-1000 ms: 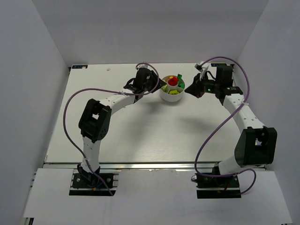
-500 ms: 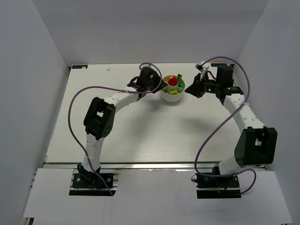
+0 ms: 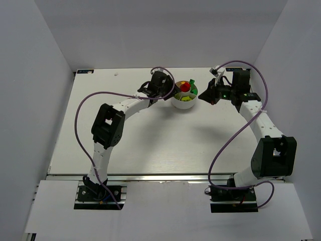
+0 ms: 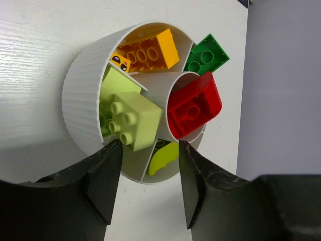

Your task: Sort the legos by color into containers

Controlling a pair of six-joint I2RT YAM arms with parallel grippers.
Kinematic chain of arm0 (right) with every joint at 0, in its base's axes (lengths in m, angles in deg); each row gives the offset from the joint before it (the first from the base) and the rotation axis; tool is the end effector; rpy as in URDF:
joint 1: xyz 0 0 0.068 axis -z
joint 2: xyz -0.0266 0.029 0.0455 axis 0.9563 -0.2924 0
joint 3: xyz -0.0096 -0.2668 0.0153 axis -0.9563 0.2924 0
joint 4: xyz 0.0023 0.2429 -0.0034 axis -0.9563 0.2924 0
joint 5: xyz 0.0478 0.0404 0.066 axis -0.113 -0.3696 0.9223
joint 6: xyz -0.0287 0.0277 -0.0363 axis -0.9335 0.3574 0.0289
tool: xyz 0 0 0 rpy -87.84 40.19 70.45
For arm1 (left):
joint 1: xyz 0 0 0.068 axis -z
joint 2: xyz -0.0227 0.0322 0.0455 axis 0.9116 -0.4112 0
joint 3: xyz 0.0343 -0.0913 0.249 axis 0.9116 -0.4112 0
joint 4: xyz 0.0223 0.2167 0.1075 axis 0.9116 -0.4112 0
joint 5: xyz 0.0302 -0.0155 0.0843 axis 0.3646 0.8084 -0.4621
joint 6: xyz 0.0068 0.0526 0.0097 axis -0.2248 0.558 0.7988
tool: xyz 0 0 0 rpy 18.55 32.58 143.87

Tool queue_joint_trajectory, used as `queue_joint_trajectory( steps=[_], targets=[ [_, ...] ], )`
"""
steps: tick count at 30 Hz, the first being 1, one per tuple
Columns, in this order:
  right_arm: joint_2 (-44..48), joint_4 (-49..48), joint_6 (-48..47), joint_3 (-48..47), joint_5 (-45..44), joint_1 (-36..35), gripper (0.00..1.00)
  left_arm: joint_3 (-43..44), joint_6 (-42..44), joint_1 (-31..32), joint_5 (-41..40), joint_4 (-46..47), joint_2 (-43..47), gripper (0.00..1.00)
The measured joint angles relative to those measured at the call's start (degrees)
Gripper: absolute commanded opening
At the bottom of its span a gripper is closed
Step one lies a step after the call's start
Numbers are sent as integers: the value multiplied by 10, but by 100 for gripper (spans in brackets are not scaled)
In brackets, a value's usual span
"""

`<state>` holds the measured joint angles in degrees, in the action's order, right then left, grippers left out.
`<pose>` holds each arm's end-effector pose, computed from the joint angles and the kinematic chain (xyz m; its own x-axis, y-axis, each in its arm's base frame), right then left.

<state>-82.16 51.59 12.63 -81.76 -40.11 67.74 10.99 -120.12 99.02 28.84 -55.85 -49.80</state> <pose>0.3156 0.0546 0.3178 -0.2999 -0.2032 -0.9321 -0.7849 0.6079 0.1200 0.4057 -0.2688 0.2229 -0.7361 -0.4811 -0.4762 -0.0135 0.7137 -0.7003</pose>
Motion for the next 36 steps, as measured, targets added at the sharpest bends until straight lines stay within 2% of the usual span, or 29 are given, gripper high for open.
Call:
queue_joint_trajectory(
  steps=[19, 28, 29, 30, 32, 33, 34, 36],
  targets=[
    [0, 0, 2, 0, 8, 0, 0, 3, 4, 4, -3, -24, 13, 59],
    [0, 0, 4, 0, 11, 0, 0, -52, 9, 7, -3, -31, 92, 59],
    [0, 0, 4, 0, 11, 0, 2, -61, 10, 7, -4, -31, 104, 58],
    [0, 0, 4, 0, 11, 0, 16, -71, 12, 7, -6, -31, 115, 58],
    [0, 2, 2, 0, 11, 0, 36, -95, 20, 7, -9, -31, 139, 58],
    [0, 3, -1, 0, 11, 0, 55, -114, 25, 7, -11, -27, 156, 59],
    [0, 5, -1, 0, 12, 0, 65, -135, 31, 7, -12, -28, 174, 59],
    [0, 8, -10, 0, 13, 0, 89, -182, 49, 7, -14, -21, 214, 69]
  ],
)
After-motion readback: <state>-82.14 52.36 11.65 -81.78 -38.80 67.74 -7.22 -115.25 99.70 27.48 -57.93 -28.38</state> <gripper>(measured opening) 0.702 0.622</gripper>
